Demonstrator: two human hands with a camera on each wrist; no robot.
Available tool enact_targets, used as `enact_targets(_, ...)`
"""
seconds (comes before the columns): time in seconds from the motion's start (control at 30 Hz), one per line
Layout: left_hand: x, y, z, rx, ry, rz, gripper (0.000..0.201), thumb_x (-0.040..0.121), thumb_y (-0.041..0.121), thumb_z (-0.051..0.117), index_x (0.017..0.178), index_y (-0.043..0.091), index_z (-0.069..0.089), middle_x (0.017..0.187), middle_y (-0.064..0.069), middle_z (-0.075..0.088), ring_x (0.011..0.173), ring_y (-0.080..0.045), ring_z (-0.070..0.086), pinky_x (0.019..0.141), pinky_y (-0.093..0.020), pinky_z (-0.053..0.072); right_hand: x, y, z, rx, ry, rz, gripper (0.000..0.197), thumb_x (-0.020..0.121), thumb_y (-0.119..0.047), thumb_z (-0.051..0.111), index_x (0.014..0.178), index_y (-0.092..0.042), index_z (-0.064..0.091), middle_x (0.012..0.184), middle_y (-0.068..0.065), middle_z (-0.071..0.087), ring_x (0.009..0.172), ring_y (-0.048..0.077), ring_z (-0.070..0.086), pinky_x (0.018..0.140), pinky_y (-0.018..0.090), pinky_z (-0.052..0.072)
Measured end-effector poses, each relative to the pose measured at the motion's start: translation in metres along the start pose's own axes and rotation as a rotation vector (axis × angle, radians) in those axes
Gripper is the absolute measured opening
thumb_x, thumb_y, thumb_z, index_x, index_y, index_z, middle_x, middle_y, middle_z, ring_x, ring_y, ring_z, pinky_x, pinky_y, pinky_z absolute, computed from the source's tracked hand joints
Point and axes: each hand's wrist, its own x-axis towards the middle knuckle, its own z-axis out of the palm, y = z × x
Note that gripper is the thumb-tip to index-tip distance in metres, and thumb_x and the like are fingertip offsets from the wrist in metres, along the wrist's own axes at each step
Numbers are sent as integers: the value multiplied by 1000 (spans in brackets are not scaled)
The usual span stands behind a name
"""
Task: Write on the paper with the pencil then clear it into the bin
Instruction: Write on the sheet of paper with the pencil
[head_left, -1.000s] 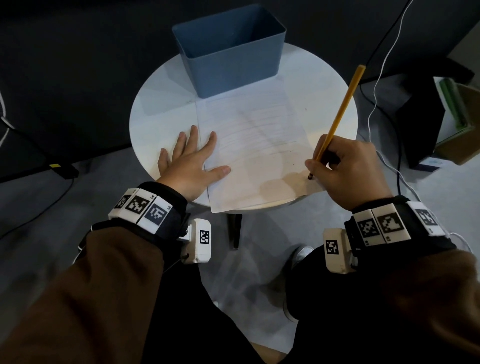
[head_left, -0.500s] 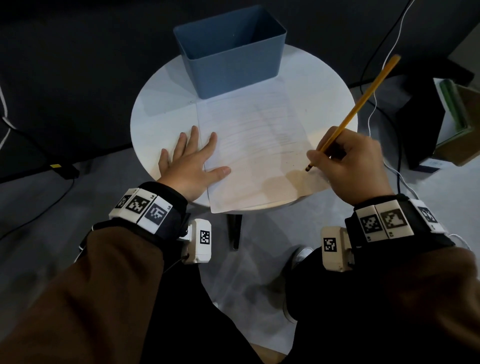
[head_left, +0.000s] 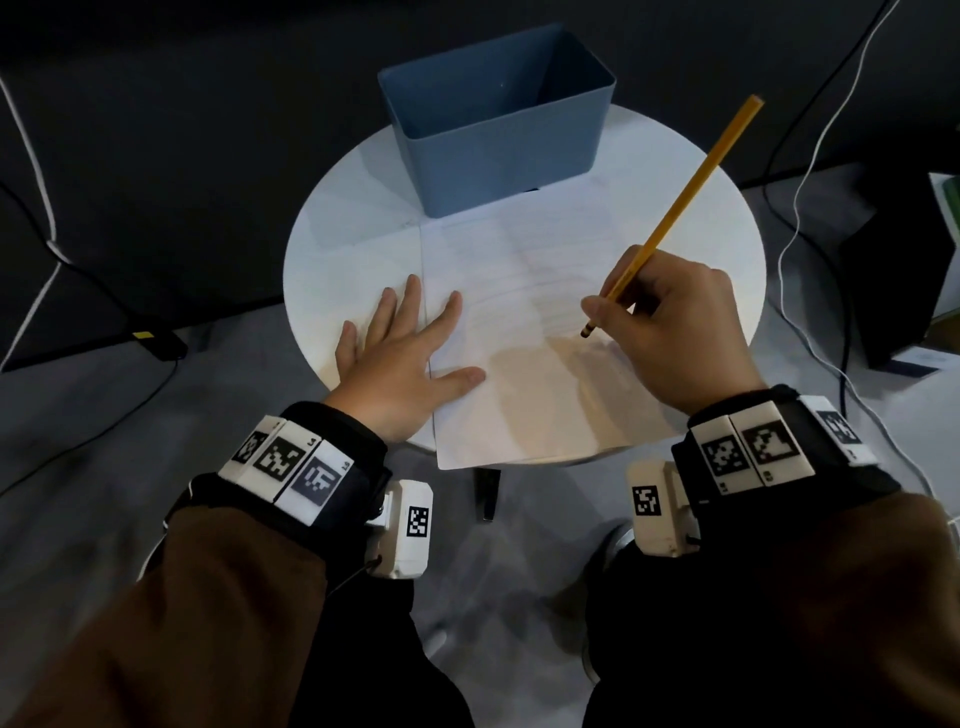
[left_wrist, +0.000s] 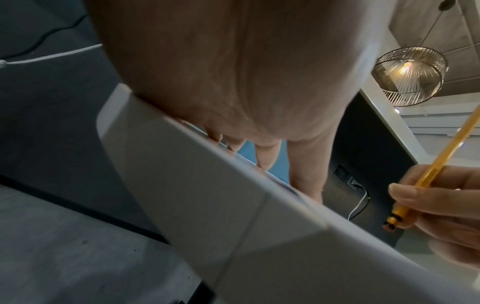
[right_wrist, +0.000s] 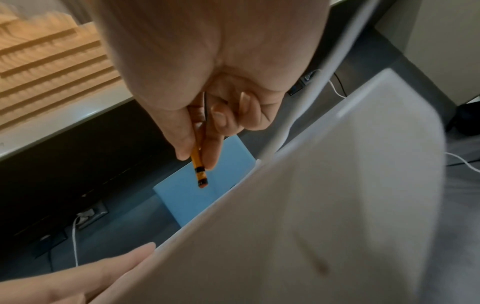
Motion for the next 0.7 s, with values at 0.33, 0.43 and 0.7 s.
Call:
enact_targets(0.33, 9, -8, -13, -523, 436, 62, 31, 102, 36, 53, 131, 34, 63, 138, 14, 58, 131, 1, 48, 116, -31, 34, 5, -5, 9, 196, -19, 47, 14, 93, -22, 73, 84, -16, 64, 74, 0, 68, 71, 23, 66, 69, 41, 56)
enact_targets(0.43, 9, -4, -20, -616, 614, 75, 23, 100, 26, 57, 89, 20, 76, 92, 20, 72, 95, 8, 63, 88, -14, 47, 6, -2, 9, 280, 14, 53, 12, 94, -21, 71, 86, -14, 66, 76, 0, 71, 78, 25, 71, 75, 49, 58)
enact_targets(0.7, 10, -2, -18, -644, 638, 105, 21, 99, 23, 58, 81, 13, 62, 71, 12, 64, 64, -6, 58, 62, -17, 47, 7, -3, 10, 333, 73, 41, 14, 97, -19, 68, 94, -6, 65, 78, 1, 71, 69, 11, 67, 65, 25, 51)
